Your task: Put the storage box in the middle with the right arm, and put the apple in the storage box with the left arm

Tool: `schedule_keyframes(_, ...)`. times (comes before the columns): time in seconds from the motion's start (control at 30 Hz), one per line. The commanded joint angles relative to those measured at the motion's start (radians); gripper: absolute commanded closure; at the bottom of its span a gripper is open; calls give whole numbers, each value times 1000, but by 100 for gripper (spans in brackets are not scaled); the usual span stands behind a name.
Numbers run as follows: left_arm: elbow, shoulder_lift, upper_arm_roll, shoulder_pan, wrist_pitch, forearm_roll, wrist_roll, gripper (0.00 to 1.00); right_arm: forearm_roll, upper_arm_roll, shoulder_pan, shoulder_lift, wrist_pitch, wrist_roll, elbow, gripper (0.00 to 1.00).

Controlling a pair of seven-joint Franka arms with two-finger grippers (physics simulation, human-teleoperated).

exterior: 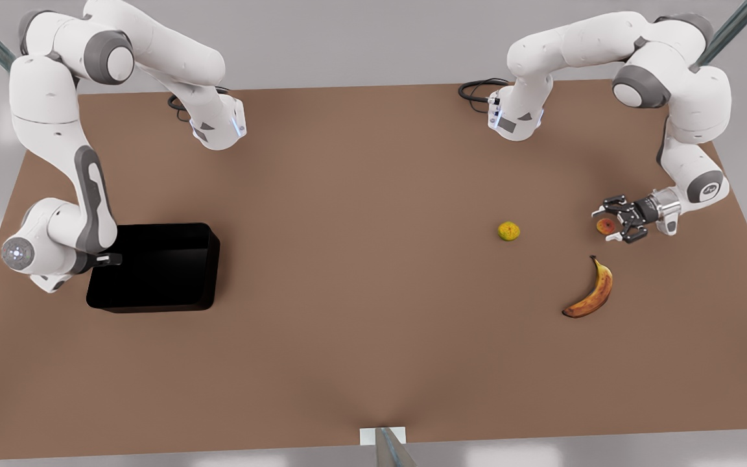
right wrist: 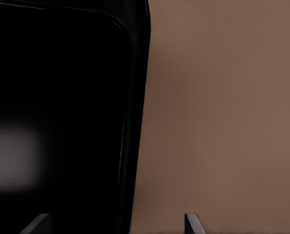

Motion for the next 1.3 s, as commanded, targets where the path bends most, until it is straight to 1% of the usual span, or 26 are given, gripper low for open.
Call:
schedule_keyframes(0.0, 1, 1, 0, 1, 0, 12, 2, 0, 0, 0, 0, 0, -2, 0, -1, 15)
schedule_keyframes(0.07, -6, 17, 2, 14, -9, 43, 57, 0, 2, 0, 0, 4, -17, 0, 0, 48)
schedule_keyframes(0.1, -9, 21, 5, 14, -9, 47, 67, 0, 2, 0, 0, 4, -23, -2, 2, 58)
schedule_keyframes(0.17, -9, 29, 6, 16, -6, 47, 68, 0, 2, 0, -2, 8, -26, -29, 3, 66)
schedule_keyframes(0.3, 0, 59, 8, 31, 8, -16, 34, 0, 3, 0, -2, 8, -28, -34, 9, 72)
schedule_keyframes(0.33, 0, 63, 8, 33, 1, -30, -77, 0, 3, 0, -2, 8, -29, -35, 9, 73)
schedule_keyframes(0.43, -3, 75, 8, 34, -3, -56, -82, 0, 3, 0, -2, 8, -29, -35, 12, 78)
schedule_keyframes(0.6, -3, 79, 9, 63, -2, -83, -55, 0, 3, 0, -2, 10, -31, -37, 15, 79)
schedule_keyframes(0.73, -3, 106, 9, 70, 8, -91, -26, 0, 6, 8, 5, 23, -32, -72, 41, 79)
schedule_keyframes(0.8, -3, 109, -3, 70, 11, -94, -24, 0, 23, 11, 12, 20, -66, -138, 78, 79)
schedule_keyframes(0.9, -6, 110, -20, 70, 11, -108, -30, 0, 25, 55, 34, 11, -66, -147, 103, 79)
schedule_keyframes(0.97, -11, 112, -31, 70, 12, -117, -32, 0, 25, 116, 51, -7, -66, -149, 124, 79)
schedule_keyframes(1.0, -11, 112, -31, 70, 12, -122, -35, 4, 25, 156, 58, -12, -66, -147, 143, 79)
schedule_keyframes(1.03, -17, 112, -31, 70, 12, -128, -36, 18, 23, 192, 75, -10, -64, -146, 163, 79)
schedule_keyframes(1.07, -22, 113, -31, 70, 12, -138, -38, 39, 25, 193, 144, -7, -64, -133, 186, 79)
schedule_keyframes(1.1, -23, 113, -31, 70, 12, -138, -38, 49, 26, 193, 192, 3, -60, -133, 207, 79)
schedule_keyframes(1.13, -23, 115, -31, 70, 12, -140, -38, 62, 43, 198, 255, 8, -48, -130, 221, 79)
schedule_keyframes(1.17, -23, 115, -31, 70, 12, -143, -42, 63, 146, 198, 320, 42, -48, -130, 248, 79)
schedule_keyframes(1.2, -23, 115, -31, 70, 12, -143, -55, 76, 196, 198, 382, 82, -52, -129, 291, 79)
schedule_keyframes(1.23, -23, 115, -31, 70, 12, -143, -64, 79, 242, 198, 428, 111, -61, -127, 333, 79)
schedule_keyframes(1.27, -23, 115, -31, 70, 12, -146, -72, 79, 307, 198, 478, 148, -60, -120, 364, 79)
